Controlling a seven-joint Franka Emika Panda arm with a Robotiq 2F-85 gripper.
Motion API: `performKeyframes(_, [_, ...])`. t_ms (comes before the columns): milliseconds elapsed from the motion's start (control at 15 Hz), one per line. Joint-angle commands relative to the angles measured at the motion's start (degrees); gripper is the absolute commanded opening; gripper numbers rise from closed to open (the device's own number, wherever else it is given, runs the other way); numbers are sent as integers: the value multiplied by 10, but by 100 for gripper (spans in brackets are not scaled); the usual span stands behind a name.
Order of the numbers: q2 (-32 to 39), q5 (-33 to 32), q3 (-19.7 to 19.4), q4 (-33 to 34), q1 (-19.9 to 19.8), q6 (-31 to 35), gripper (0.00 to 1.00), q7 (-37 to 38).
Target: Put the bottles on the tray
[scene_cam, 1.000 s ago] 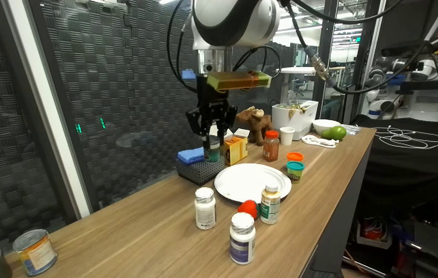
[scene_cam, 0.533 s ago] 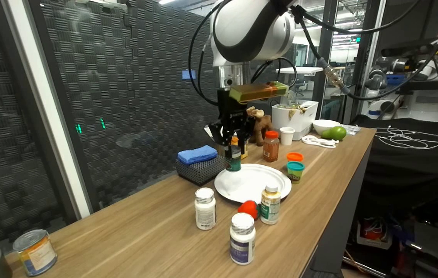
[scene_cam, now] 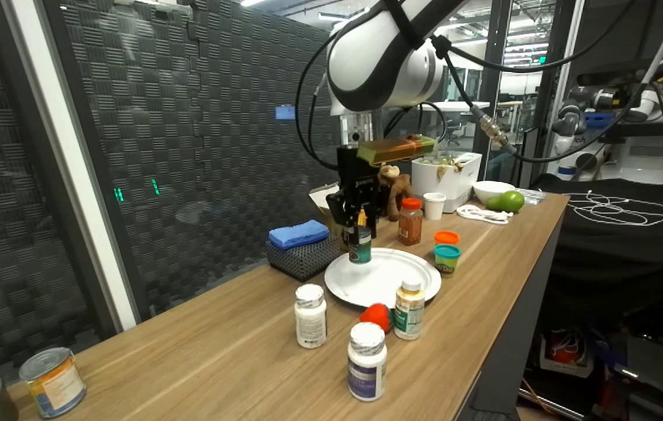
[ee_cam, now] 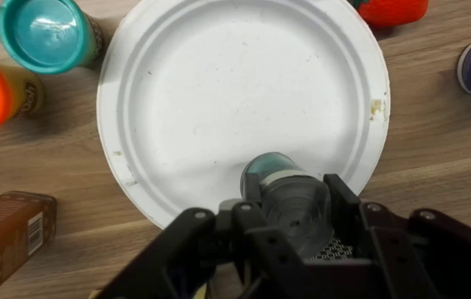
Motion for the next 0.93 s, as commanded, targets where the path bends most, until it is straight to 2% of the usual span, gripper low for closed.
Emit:
performKeyframes(0, [42, 20, 6, 53, -11, -21, 18, -31])
performKeyframes(467, [90, 29, 5, 107, -22, -47, 18, -49])
performKeyframes(800, [82, 48, 10, 99, -34, -52, 20, -69])
performKeyframes(867, [80, 52, 11, 97, -36, -52, 67, -73])
